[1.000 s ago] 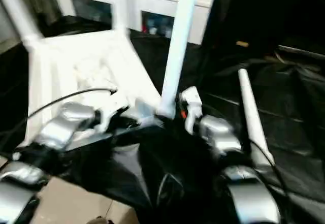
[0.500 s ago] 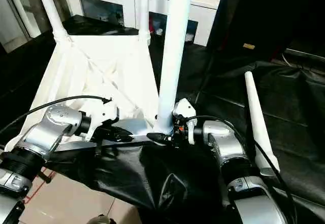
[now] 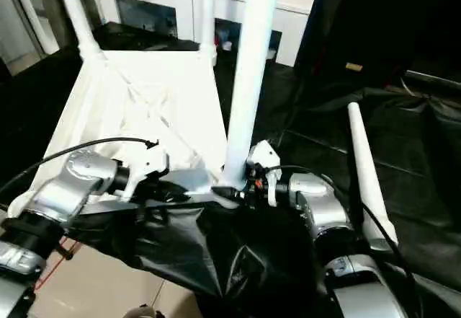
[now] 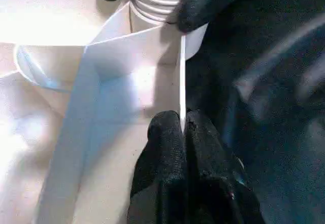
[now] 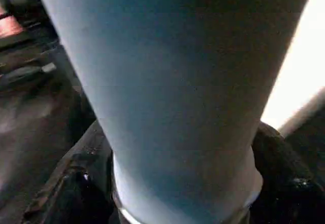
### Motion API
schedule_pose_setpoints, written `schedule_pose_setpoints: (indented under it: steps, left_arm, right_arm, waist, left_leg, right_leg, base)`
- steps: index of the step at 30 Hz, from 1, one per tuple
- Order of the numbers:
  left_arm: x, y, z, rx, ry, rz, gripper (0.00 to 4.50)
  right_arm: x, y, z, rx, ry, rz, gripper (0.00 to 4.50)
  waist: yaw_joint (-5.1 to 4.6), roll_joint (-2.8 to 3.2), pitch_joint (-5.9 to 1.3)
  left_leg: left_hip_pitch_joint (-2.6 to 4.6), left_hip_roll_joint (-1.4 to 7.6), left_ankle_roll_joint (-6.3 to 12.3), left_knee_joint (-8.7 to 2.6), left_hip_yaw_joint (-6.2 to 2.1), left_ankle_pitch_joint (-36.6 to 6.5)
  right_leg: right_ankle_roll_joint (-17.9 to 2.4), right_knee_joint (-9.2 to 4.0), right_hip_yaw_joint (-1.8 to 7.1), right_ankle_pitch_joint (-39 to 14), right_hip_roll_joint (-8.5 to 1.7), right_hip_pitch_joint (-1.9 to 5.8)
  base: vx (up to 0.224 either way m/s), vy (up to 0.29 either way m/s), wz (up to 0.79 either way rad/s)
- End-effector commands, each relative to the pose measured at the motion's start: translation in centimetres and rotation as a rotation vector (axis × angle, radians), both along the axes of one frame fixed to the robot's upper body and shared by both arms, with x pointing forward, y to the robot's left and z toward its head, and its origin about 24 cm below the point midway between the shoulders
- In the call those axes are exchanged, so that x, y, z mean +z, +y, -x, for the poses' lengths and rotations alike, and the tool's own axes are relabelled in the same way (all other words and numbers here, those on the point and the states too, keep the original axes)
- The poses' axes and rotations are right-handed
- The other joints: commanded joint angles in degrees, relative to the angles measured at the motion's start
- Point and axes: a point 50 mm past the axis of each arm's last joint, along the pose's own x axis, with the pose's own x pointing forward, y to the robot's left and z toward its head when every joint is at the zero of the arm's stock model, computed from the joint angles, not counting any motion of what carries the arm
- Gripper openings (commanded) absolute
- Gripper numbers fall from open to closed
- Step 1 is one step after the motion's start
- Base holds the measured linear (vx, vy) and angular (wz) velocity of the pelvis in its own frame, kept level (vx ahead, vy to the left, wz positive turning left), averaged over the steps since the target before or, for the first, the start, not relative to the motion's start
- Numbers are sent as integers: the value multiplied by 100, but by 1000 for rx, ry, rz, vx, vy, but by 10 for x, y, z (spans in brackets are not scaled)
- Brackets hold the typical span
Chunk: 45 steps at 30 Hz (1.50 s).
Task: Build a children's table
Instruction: Rotate leg to tighten
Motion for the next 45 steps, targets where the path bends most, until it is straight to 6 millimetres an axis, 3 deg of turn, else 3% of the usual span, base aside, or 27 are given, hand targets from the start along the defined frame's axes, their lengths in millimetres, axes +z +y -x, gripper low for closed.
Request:
schedule_pose_setpoints:
  steps: [1,2,3,4,6,7,8,12,17,24,26,33,34,38,39,42,45]
  left_arm:
    - [6,-30,-14,91,-60,48,0]
    - [6,-30,-14,91,-60,48,0]
    - [6,-35,-20,157,-73,49,0]
    - [6,-35,-20,157,-73,49,0]
    - [7,-49,-30,286,-96,64,0]
    - [7,-49,-30,286,-96,64,0]
    - [8,-57,-31,309,-108,69,0]
    - [8,-70,-27,246,-150,69,0]
    - [6,-67,-24,190,-136,80,0]
    - [3,-50,-10,34,-93,93,0]
    - [3,-42,-4,-26,-76,97,0]
    - [3,-17,2,-100,-38,77,0]
    - [4,-14,3,-107,-31,77,0]
    - [6,-2,7,-144,1,73,0]
    - [7,2,8,-151,10,72,0]
    - [7,5,10,-168,24,70,0]
    - [6,8,12,-173,39,64,0]
  right_arm:
    - [-26,5,-6,-277,119,91,283]
    - [-26,5,-6,-277,119,91,283]
    - [-30,4,-10,-395,149,105,283]
    - [-30,4,-10,-395,149,105,283]
    - [-34,10,-17,-584,225,85,283]
    - [-34,10,-17,-584,225,85,283]
    - [-31,19,-18,-582,215,71,318]
    - [-24,40,-19,-488,181,33,371]
    - [-17,44,-21,-418,124,39,417]
    - [-2,34,-16,-115,1,15,417]
    - [4,25,-12,-7,-39,17,417]
    - [9,8,1,225,-38,38,417]
    - [9,6,3,253,-33,42,385]
    - [8,2,11,353,2,58,378]
    - [7,2,13,373,10,62,348]
    - [8,2,14,386,23,47,339]
    - [8,2,16,399,29,39,302]
  waist:
    - [-66,96,-284]
    - [-102,93,-274]
    - [-119,95,-300]
    - [-156,84,-290]
    - [-175,83,-298]
    - [-186,90,-296]
    - [-164,115,-313]
    - [-141,80,-344]
    - [-147,86,-359]
    - [-197,59,-369]
    - [-165,50,-372]
    - [-92,69,-380]
    - [-93,70,-374]
    - [-65,54,-365]
    - [-58,50,-370]
    - [-54,51,-367]
    - [-47,54,-369]
  left_leg:
    - [71,143,-163,-406,-53,-1773]
    - [91,134,-207,-408,-47,-1891]
    - [110,131,-255,-401,-72,-1950]
    - [107,127,-245,-403,-65,-1974]
    - [104,118,-191,-393,-70,-1983]
    - [95,114,-164,-389,-59,-1987]
    - [95,122,-145,-387,-69,-1927]
    - [17,118,27,-368,-39,-1531]
    - [-12,124,96,-356,-33,-1335]
    - [-39,132,274,-333,-8,-1151]
    - [-42,139,347,-321,-3,-1086]
    - [-28,171,429,-302,16,-984]
    - [-30,172,419,-304,18,-1010]
    - [-20,169,379,-311,16,-1084]
    - [-28,173,375,-313,12,-1065]
    - [-19,173,350,-319,12,-1038]
    - [-18,177,320,-319,11,-1053]
  right_leg:
    - [-919,-531,278,-2127,-497,228]
    - [-874,-558,276,-2341,-483,198]
    - [-806,-578,274,-2511,-513,211]
    - [-789,-590,277,-2542,-496,199]
    - [-749,-614,268,-2556,-495,196]
    - [-750,-616,277,-2529,-490,180]
    - [-766,-604,274,-2382,-492,195]
    - [-907,-524,285,-1611,-474,249]
    - [-974,-489,278,-1349,-479,262]
    - [-1147,-437,280,-867,-468,290]
    - [-1172,-425,270,-790,-464,313]
    - [-1290,-372,258,-561,-443,277]
    - [-1291,-380,262,-600,-447,272]
    - [-1224,-399,268,-843,-453,270]
    - [-1207,-389,268,-843,-459,276]
    - [-1198,-396,267,-879,-456,260]
    - [-1207,-394,267,-872,-457,259]
  base:
    - [0,0,0]
    - [-52,2,-3]
    - [-52,2,-3]
    - [0,0,0]
    - [0,0,0]
    - [0,0,0]
    - [0,0,0]
    - [0,0,0]
    - [0,0,0]
    - [0,0,0]
    - [0,0,0]
    - [0,0,0]
    - [0,0,0]
    - [0,0,0]
    - [0,0,0]
    - [0,0,0]
    - [0,0,0]
